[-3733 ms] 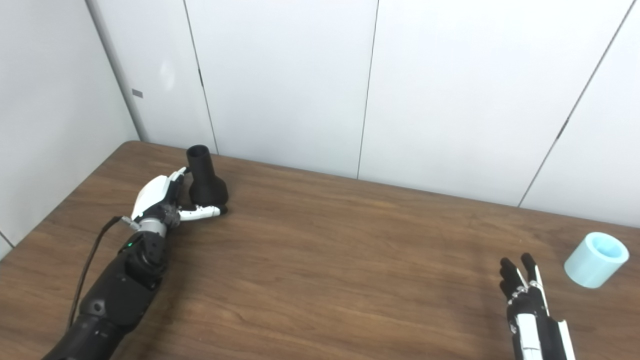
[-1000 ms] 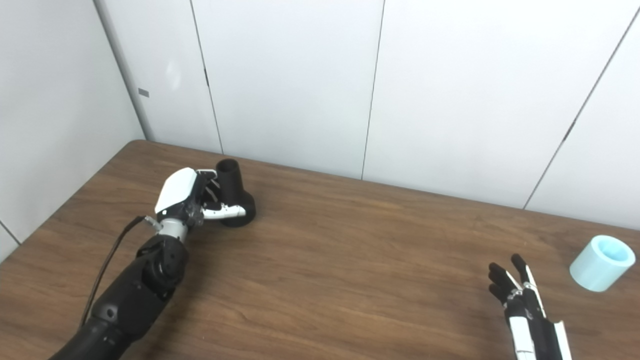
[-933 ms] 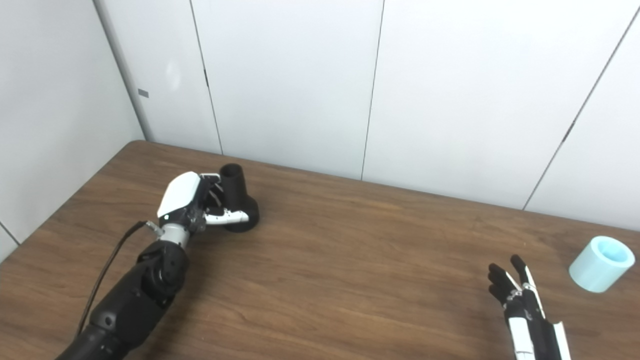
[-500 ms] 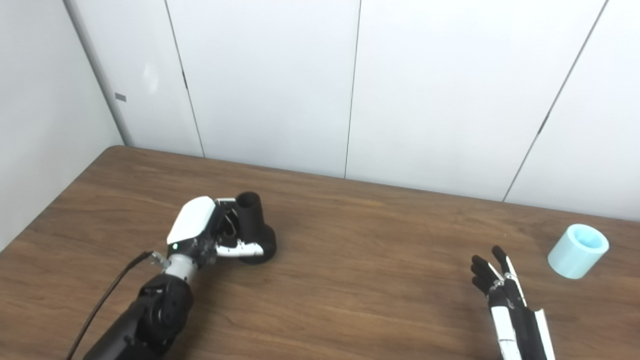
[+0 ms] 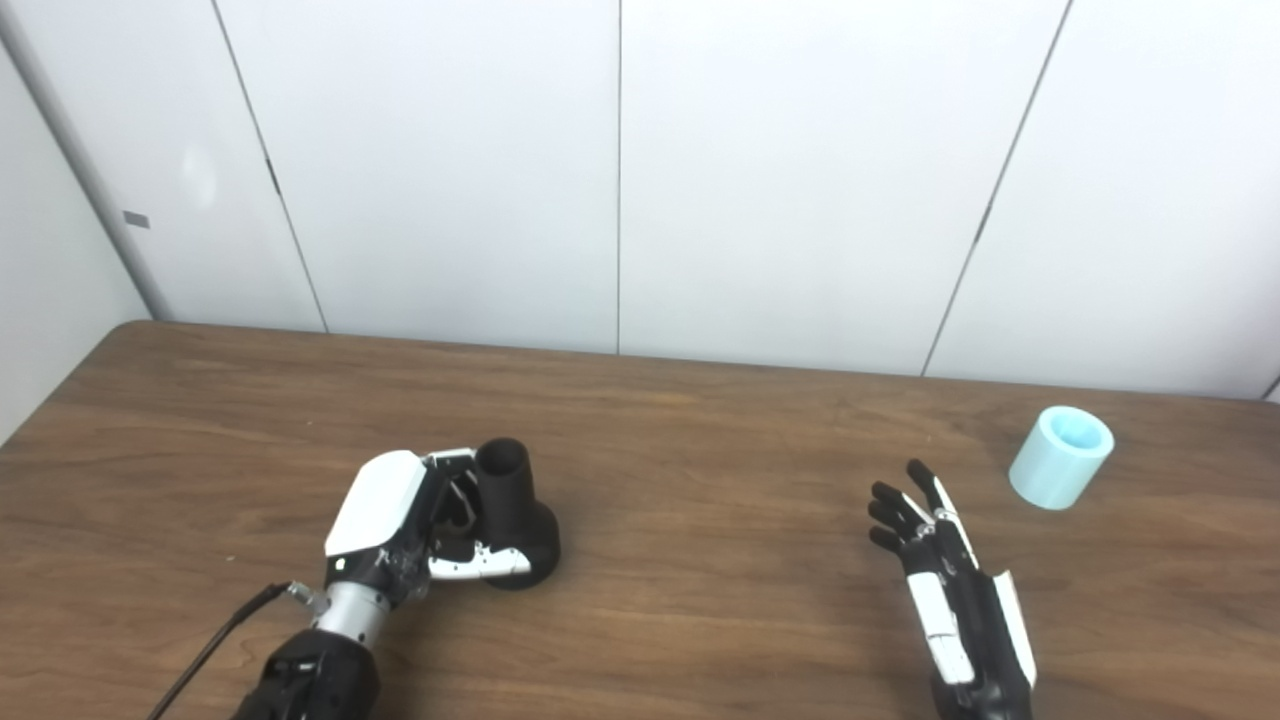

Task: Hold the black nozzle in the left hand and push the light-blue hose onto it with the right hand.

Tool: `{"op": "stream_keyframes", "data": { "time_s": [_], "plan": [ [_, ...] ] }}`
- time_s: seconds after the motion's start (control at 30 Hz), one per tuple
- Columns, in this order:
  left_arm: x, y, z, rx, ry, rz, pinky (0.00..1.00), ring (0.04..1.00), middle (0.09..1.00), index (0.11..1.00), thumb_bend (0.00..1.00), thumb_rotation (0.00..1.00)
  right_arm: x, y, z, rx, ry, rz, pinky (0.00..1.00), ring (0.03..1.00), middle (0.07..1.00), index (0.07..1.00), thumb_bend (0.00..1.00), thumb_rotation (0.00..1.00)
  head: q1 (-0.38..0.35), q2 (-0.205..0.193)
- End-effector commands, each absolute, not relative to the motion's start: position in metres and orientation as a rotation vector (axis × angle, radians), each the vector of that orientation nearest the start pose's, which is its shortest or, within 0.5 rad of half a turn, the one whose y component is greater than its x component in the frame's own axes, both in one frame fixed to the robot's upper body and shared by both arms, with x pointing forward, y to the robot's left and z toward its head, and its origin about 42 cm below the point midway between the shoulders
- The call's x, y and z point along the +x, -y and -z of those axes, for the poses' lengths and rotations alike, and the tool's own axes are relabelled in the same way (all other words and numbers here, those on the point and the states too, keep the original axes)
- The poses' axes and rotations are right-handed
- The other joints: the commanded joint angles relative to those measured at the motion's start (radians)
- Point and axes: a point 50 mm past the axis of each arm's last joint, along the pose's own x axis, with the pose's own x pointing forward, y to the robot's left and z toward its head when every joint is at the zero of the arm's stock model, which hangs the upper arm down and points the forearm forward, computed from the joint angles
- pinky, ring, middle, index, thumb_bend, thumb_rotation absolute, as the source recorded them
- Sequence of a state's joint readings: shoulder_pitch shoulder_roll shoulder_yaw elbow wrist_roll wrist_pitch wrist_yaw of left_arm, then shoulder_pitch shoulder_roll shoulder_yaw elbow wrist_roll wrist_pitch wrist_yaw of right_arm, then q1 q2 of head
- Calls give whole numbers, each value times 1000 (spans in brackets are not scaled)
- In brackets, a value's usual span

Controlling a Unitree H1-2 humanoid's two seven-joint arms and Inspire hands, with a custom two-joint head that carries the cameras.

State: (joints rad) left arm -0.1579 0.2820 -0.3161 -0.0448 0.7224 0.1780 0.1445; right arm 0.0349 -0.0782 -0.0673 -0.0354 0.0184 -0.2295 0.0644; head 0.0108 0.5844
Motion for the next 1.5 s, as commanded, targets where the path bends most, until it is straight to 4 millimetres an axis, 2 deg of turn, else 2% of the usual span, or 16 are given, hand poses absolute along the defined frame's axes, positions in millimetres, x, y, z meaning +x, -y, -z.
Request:
{"op": "stream_keyframes", "data": {
  "time_s": [0.0, 0.1, 0.27, 0.4, 0.57, 0.63, 0.73, 0.83, 0.93, 0.97, 1.07, 1.13, 1.17, 1.3, 1.47],
  "plan": [
    [316, -202, -137, 1007, 188, 128, 385, 400, 438, 508, 502, 0, 254, 233, -75, -14, 114, 12, 806, 838, 837, 929, 508, 882, -23, 5],
    [311, -195, -137, 1008, 181, 149, 372, 401, 436, 514, 501, 0, 255, 232, -76, -6, 122, 14, 803, 838, 831, 930, 528, 879, -46, 9],
    [305, -188, -132, 996, 167, 178, 395, 405, 446, 489, 504, 0, 256, 231, -84, 16, 137, 15, 815, 850, 846, 945, 473, 862, -72, 15],
    [300, -184, -132, 997, 152, 196, 408, 414, 487, 472, 504, 0, 259, 237, -102, 10, 173, 40, 809, 845, 851, 941, 476, 851, -95, 24],
    [296, -184, -128, 999, 146, 214, 411, 415, 464, 481, 505, 0, 268, 255, -131, -32, 227, 70, 841, 849, 835, 926, 486, 772, -136, 28],
    [295, -184, -127, 1002, 146, 221, 415, 421, 463, 481, 505, 0, 271, 263, -145, -111, 259, 93, 808, 838, 832, 919, 470, 763, -152, 29],
    [295, -183, -126, 1004, 145, 230, 417, 417, 450, 486, 505, 0, 277, 277, -168, -171, 279, 115, 771, 831, 833, 923, 516, 759, -163, 30],
    [295, -181, -124, 1002, 144, 243, 421, 417, 457, 485, 505, 0, 285, 294, -186, -211, 298, 137, 809, 857, 841, 918, 575, 657, -187, 33],
    [295, -179, -121, 990, 152, 256, 408, 412, 449, 488, 504, 0, 294, 312, -203, -343, 314, 173, 758, 831, 831, 906, 612, 601, -194, 33],
    [295, -178, -121, 987, 150, 259, 407, 409, 446, 488, 503, 0, 296, 318, -209, -411, 317, 186, 753, 827, 829, 905, 609, 610, -211, 34],
    [296, -178, -119, 985, 151, 269, 421, 421, 476, 478, 504, 0, 302, 331, -223, -526, 337, 199, 838, 833, 820, 891, 598, 576, -240, 36],
    [297, -178, -117, 987, 158, 277, 423, 429, 480, 477, 505, 0, 309, 341, -231, -559, 354, 193, 805, 834, 827, 883, 606, 481, -255, 38],
    [297, -178, -117, 987, 155, 280, 423, 429, 480, 477, 505, 0, 312, 345, -236, -578, 362, 192, 801, 835, 828, 881, 608, 465, -269, 42],
    [298, -180, -117, 1000, 147, 285, 439, 444, 485, 477, 505, 0, 327, 360, -258, -680, 399, 193, 772, 819, 831, 871, 653, 363, -328, 47],
    [298, -184, -118, 1003, 137, 285, 428, 431, 461, 484, 505, 0, 345, 368, -290, -977, 405, 196, 728, 794, 828, 852, 684, 304, -378, 49]
  ]
}}
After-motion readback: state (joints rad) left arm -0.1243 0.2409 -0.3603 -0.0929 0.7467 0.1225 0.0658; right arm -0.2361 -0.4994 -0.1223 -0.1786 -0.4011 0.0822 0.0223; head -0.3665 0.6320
